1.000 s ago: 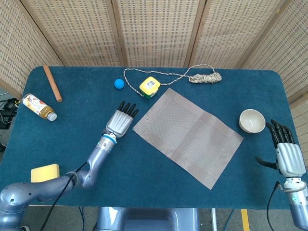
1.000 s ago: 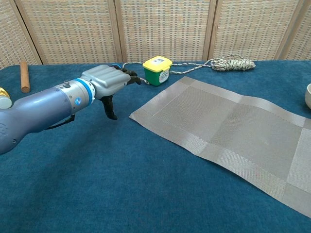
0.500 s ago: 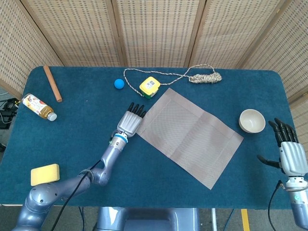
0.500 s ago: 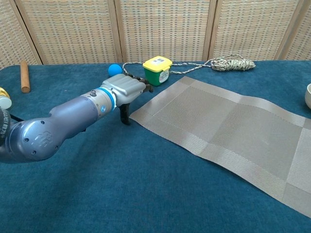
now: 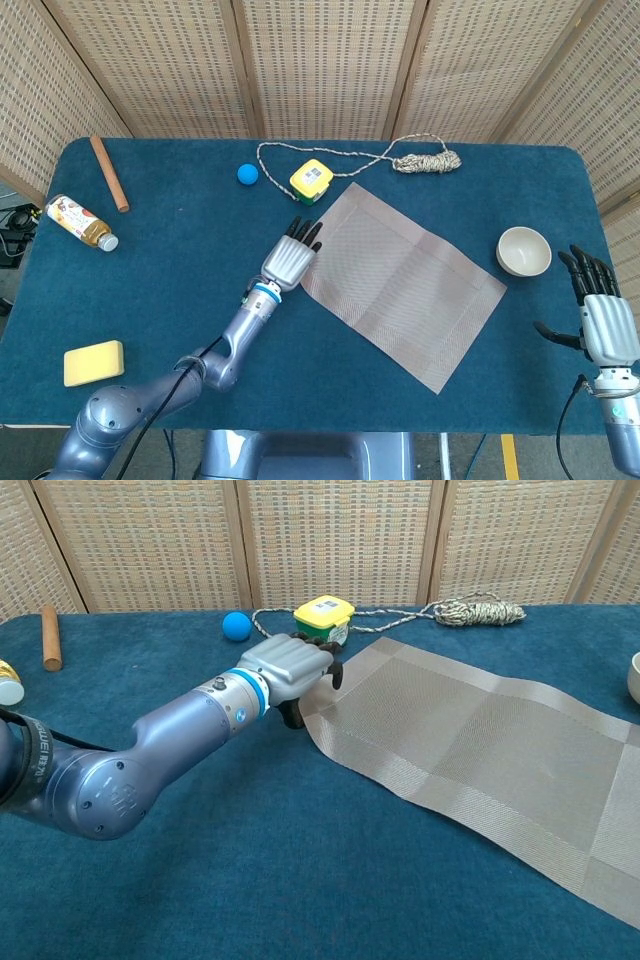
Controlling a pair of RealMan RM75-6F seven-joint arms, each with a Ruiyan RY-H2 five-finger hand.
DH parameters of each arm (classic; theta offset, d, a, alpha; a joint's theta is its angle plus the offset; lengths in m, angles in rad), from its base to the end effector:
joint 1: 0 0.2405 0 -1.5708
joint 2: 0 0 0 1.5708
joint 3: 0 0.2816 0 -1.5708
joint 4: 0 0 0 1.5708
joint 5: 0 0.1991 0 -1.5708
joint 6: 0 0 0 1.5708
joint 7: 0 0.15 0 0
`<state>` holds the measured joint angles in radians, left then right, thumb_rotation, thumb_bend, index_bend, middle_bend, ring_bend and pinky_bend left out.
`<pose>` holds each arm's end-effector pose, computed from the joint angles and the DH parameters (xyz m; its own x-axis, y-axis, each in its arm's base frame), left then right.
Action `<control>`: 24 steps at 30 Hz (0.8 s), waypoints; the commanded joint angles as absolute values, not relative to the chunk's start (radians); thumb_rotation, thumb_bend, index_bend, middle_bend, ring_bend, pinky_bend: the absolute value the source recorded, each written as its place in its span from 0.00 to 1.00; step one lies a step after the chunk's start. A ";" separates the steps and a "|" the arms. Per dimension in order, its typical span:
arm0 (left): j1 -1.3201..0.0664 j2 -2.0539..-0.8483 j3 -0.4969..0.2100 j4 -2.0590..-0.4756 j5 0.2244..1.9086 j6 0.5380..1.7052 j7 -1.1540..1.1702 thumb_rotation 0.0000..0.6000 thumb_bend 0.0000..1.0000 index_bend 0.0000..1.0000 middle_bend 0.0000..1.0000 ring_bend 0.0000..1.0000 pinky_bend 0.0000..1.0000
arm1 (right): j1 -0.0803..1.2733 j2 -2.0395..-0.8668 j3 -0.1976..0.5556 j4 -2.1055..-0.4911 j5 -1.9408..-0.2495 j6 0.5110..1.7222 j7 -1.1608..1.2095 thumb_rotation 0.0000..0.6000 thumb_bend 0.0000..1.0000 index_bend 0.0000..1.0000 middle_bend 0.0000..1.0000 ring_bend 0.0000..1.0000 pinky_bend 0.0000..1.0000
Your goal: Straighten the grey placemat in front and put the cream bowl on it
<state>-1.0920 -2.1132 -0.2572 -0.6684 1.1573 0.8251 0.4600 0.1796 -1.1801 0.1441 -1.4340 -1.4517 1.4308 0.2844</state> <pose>-0.0655 0.4217 -0.1446 0.7021 0.0355 0.7111 0.6254 -0.5083 -0.5920 -0.3398 -0.2415 0.1882 0.2143 0.0820 0.9733 -0.9748 -0.0445 0.2184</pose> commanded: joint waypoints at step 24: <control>-1.017 -2.074 -0.185 -0.695 1.296 0.910 0.322 1.00 0.65 0.66 0.00 0.00 0.00 | 0.176 -1.174 0.135 -1.450 -1.477 1.445 0.291 1.00 0.26 0.11 0.00 0.00 0.00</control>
<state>-1.0370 -2.0913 -0.1947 -0.6673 1.2876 0.8925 0.3225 0.1762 -1.1741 0.1348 -1.4499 -1.4768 1.4450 0.2909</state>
